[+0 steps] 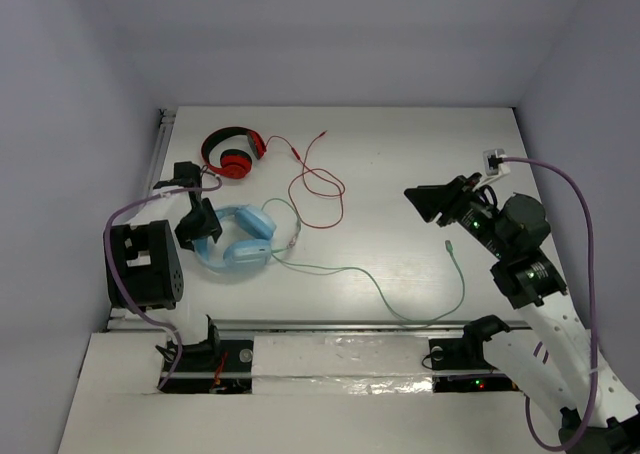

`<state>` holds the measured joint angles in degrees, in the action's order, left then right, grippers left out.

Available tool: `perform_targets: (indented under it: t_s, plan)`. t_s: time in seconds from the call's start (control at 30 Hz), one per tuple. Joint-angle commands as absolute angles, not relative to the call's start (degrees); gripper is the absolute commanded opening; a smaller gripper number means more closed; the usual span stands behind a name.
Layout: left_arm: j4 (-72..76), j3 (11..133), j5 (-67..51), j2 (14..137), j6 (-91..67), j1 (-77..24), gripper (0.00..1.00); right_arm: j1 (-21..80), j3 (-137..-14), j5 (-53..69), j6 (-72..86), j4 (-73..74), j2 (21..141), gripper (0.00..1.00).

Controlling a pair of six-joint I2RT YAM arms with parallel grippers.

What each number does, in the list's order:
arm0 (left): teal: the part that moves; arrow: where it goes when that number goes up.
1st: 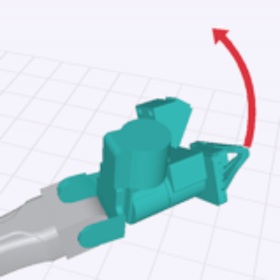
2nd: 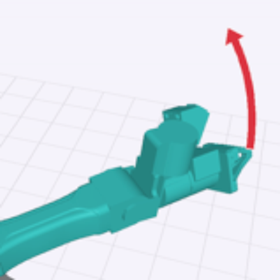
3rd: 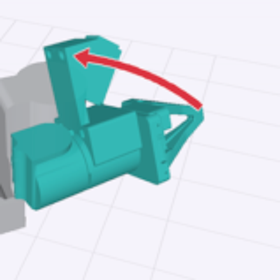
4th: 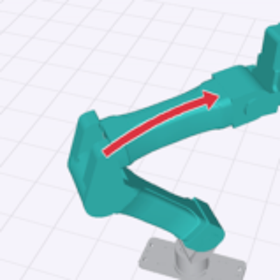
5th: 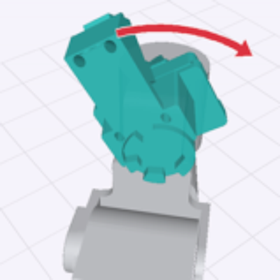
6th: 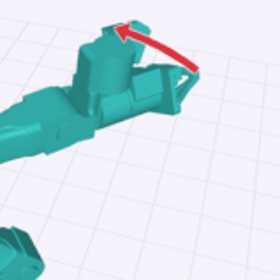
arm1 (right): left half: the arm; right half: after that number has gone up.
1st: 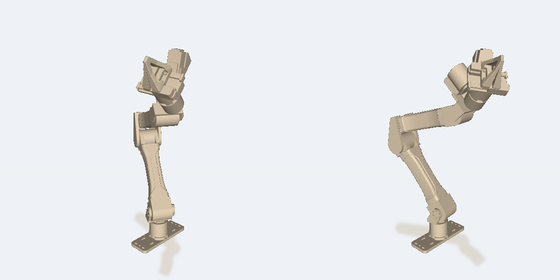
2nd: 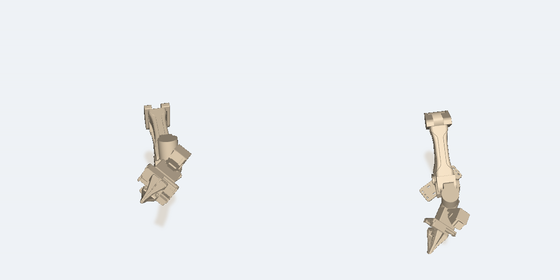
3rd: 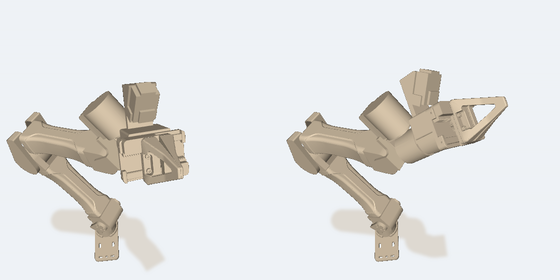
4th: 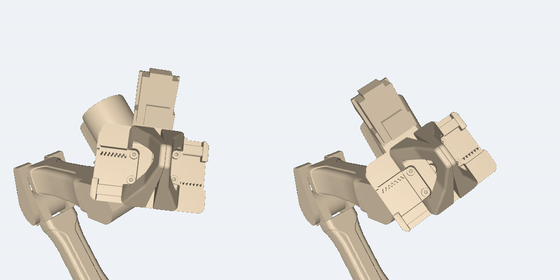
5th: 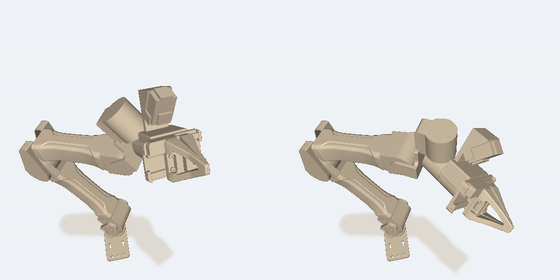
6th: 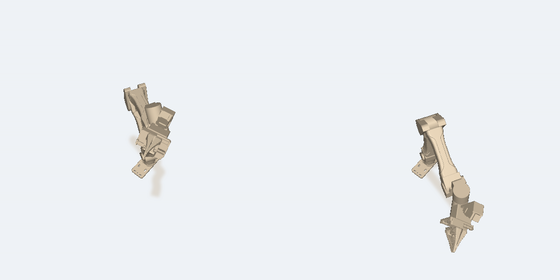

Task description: Wrap the headphones

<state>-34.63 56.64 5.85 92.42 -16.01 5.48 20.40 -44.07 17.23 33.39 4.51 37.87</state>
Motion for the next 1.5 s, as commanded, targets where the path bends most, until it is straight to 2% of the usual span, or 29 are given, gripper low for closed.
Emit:
perform_targets:
  t_s: [0.0, 0.03, 0.07, 0.13, 0.17, 0.2, 0.23, 0.27, 0.37, 0.47, 0.57, 0.6, 0.7, 0.77, 0.83, 0.87, 0.9, 0.97, 1.2, 1.27, 1.3, 1.4, 1.47]
  plan:
    - [-31.9, 57.1, 2.8, 92.6, -15.6, 4.9, 0.49, 21.0, -45.0, 16.3, 32.0, 4.3, 37.9, 0.55]
    - [-31.6, 57.0, 2.6, 92.6, -15.4, 4.9, 0.46, 21.0, -44.9, 16.3, 32.0, 4.3, 37.9, 0.55]
    - [-31.0, 56.8, 1.7, 92.4, -15.2, 4.9, 0.38, 21.0, -45.1, 15.7, 31.8, 4.6, 37.9, 0.56]
    - [-30.7, 56.7, 1.1, 92.1, -15.3, 4.9, 0.38, 21.0, -45.2, 15.5, 31.6, 4.7, 37.9, 0.55]
    - [-30.6, 56.4, 0.0, 92.0, -15.1, 4.9, 0.42, 21.0, -45.2, 15.6, 31.6, 4.6, 37.9, 0.55]
    - [-30.8, 56.5, -1.5, 92.1, -15.3, 4.9, 0.57, 21.0, -45.1, 15.8, 31.6, 4.5, 37.9, 0.55]
    - [-30.8, 56.5, -1.3, 92.1, -15.4, 4.4, 0.62, 21.0, -45.4, 15.8, 31.6, 4.6, 38.0, 0.55]
    - [-30.8, 56.5, -1.2, 92.0, -15.5, 3.9, 0.65, 21.0, -45.7, 15.4, 31.3, 5.2, 38.1, 0.55]
    - [-30.8, 56.5, -0.8, 93.0, -15.6, 1.9, 0.65, 21.0, -45.9, 14.4, 31.0, 5.3, 38.0, 0.55]
    - [-31.3, 56.8, -0.5, 96.7, -15.8, 0.7, 0.60, 21.0, -45.8, 13.6, 30.8, 5.5, 37.5, 0.55]
    - [-30.0, 56.2, 1.5, 97.8, -15.9, 0.7, 0.48, 21.0, -45.7, 13.4, 30.9, 5.7, 37.3, 0.55]
    - [-29.2, 56.0, 1.7, 97.7, -16.0, 0.7, 0.31, 21.0, -45.5, 13.6, 31.0, 5.5, 37.2, 0.55]
    - [-28.5, 55.7, 1.9, 96.9, -15.7, 0.7, 0.00, 21.0, -45.5, 13.8, 31.0, 5.4, 37.6, 0.53]
    - [-28.2, 55.6, 1.1, 93.8, -15.3, 0.7, 0.00, 21.0, -45.5, 14.3, 31.0, 5.3, 38.1, 0.50]
    - [-28.3, 55.8, 0.3, 90.4, -15.2, 0.7, 0.00, 21.0, -45.4, 15.1, 30.8, 5.0, 38.6, 0.36]
    - [-28.8, 56.6, -1.0, 86.4, -15.1, 0.7, 0.00, 21.0, -45.3, 16.5, 30.8, 4.7, 38.8, 0.26]
    - [-30.0, 58.0, -3.8, 82.1, -14.9, 0.7, 0.00, 21.0, -45.2, 17.4, 30.7, 4.0, 39.9, 0.10]
    - [-32.4, 59.7, -7.9, 77.8, -14.9, 0.2, 0.00, 21.0, -45.1, 20.7, 30.8, 3.1, 41.0, 0.00]
    - [-39.5, 66.9, -19.1, 65.3, -13.0, 0.2, 0.00, 22.1, -45.3, 25.7, 30.5, 0.6, 46.3, 0.00]
    - [-39.3, 68.5, -22.7, 63.3, -14.1, 0.2, 0.00, 23.5, -45.4, 26.8, 30.4, -1.1, 48.4, 0.12]
    - [-38.2, 69.0, -26.1, 62.8, -14.6, -0.3, 0.00, 24.0, -45.6, 27.4, 29.9, -1.5, 49.0, 0.40]
    - [-32.8, 69.3, -33.3, 61.4, -18.2, -0.4, 0.00, 26.9, -46.1, 27.5, 28.7, -2.5, 52.4, 0.72]
    - [-29.2, 68.6, -38.9, 60.8, -21.9, -0.4, 0.00, 29.2, -46.4, 27.5, 28.3, -4.0, 55.7, 0.77]
